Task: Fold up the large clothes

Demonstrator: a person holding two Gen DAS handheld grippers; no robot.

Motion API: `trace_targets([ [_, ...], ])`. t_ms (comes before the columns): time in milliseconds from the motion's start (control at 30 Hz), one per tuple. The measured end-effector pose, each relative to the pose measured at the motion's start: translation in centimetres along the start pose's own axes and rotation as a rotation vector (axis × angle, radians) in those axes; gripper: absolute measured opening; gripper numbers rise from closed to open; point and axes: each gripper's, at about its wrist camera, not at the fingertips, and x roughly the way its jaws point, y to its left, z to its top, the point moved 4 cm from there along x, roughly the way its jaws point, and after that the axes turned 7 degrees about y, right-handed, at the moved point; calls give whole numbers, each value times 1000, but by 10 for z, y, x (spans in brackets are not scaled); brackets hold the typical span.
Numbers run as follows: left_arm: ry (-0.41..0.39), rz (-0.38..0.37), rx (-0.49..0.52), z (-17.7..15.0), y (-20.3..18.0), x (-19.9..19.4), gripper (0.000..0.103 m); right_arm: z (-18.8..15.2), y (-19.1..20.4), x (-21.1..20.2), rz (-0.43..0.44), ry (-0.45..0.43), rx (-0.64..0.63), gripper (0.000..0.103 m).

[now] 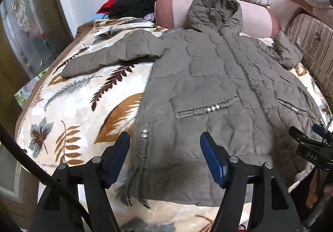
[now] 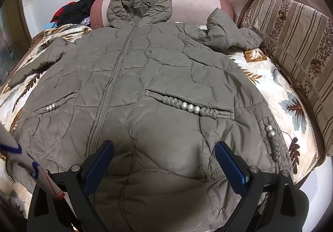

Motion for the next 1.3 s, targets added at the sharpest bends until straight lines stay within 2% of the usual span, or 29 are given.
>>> trace_targets([
  [100,-17,1,-10,1,2,-8,69,4,-3,-10,40,-5,39,100],
  [233,-55,5,-34,6,9,-26,69,22,1,-47,25,-86,42,100],
  [367,-122,35,-48,17,22,-55,71,48,18,-93,75,-172,-12,100],
  [433,-164,67,-45,27,27,-72,75,62,27,-113,79,-212,-31,100],
  [633,-249,125,-59,68,37,-115,77,110,56,-168,136,-331,-46,100],
  [700,-276,141,-62,80,37,-125,81,118,62,-176,142,-355,-34,100],
  [833,-291,138,-71,96,34,-127,83,117,71,-162,188,-321,-24,100],
  [967,-226,124,-71,92,29,-106,83,105,71,-115,157,-191,-55,99],
  [1033,-187,129,-57,88,25,-92,83,99,66,-101,144,-161,-51,97],
  [1300,-105,99,-61,89,13,-57,83,92,41,-70,42,-140,-49,97],
])
